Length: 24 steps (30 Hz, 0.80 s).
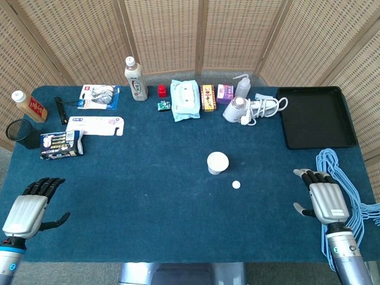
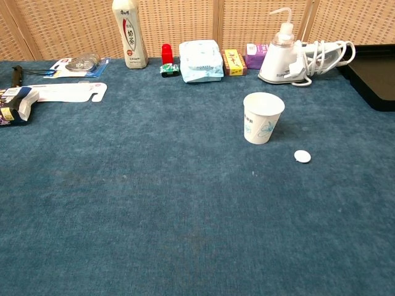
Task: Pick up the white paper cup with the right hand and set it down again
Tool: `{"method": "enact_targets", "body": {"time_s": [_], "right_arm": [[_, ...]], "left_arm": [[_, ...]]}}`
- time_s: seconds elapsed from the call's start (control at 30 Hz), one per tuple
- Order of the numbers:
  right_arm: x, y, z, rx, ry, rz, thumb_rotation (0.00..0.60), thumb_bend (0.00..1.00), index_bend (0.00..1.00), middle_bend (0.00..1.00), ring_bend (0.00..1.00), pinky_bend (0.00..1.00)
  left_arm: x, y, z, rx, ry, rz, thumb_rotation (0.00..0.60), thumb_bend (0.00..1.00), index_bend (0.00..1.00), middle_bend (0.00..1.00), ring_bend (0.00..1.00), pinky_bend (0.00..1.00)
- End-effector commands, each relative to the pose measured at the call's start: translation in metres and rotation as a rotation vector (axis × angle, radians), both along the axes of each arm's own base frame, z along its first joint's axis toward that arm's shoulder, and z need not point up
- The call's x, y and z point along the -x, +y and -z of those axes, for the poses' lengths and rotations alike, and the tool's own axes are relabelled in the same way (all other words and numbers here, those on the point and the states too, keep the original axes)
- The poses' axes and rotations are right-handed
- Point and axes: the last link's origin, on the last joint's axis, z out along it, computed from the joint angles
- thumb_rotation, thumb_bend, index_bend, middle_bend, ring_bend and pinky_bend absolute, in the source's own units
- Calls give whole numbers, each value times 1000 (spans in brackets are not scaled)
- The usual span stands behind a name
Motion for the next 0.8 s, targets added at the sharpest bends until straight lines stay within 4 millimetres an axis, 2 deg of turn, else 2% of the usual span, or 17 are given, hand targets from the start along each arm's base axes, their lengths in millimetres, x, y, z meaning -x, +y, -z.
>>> {"method": "enact_targets", "body": {"time_s": [0.03, 0.27, 0.37, 0.5, 0.8], "right_arm": [[-2, -3, 1, -4, -10, -7, 574, 247, 205, 237, 241, 182], [-19, -22, 8, -26, -58, -51, 569, 248, 208, 237, 242, 182], [-35, -38, 16, -55, -98, -86, 572, 247, 210, 237, 243, 182], [-45, -53, 26, -88, -108, -106, 569, 248, 214, 237, 244, 182], [-79, -87, 65, -188, -166, -150, 570, 248, 219, 233, 245, 182]], "left_arm": [[0, 0, 0, 0, 0, 0, 334, 248, 118, 175, 117, 155], [-1, 2, 1, 6, 1, -1, 336, 249, 119, 175, 117, 156], [-2, 2, -1, 2, 5, 1, 331, 248, 119, 175, 117, 155], [-1, 1, -1, 3, 7, -3, 333, 249, 118, 175, 117, 155], [1, 7, 2, 20, 16, -12, 329, 248, 118, 175, 117, 155]]}}
